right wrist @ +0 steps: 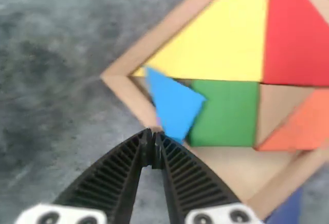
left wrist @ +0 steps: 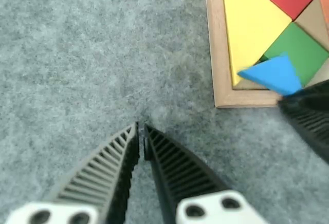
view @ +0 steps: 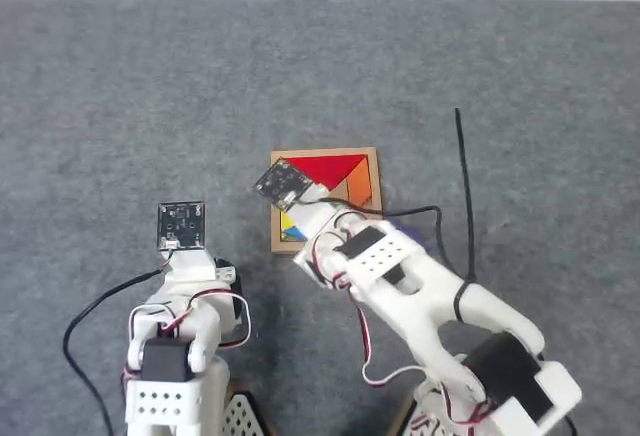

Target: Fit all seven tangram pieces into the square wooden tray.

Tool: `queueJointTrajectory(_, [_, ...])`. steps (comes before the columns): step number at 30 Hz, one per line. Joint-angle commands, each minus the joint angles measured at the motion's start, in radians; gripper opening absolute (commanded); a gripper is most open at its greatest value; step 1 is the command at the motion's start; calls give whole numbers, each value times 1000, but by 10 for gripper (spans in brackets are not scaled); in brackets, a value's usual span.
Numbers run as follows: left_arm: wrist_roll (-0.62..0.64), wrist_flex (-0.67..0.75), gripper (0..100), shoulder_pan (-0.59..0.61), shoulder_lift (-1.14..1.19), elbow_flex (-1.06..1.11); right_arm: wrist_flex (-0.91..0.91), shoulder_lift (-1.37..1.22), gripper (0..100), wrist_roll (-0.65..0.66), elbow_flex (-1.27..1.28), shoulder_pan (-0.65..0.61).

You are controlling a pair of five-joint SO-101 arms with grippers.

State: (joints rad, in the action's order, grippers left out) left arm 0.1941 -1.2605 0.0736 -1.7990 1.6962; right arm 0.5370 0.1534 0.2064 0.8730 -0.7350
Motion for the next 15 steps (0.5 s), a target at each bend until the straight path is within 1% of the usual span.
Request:
queueJointTrajectory(1, [-11,-2,14,6,-20,-13,-21,12,7,15,-54,50])
queueJointTrajectory(9, [-11,-2,14,6,-20,-13,-8,18,7,35,-83,47])
queueJointTrajectory(15, [-11,-2,14,6,-20,-13,54,188,7,34,-68,54])
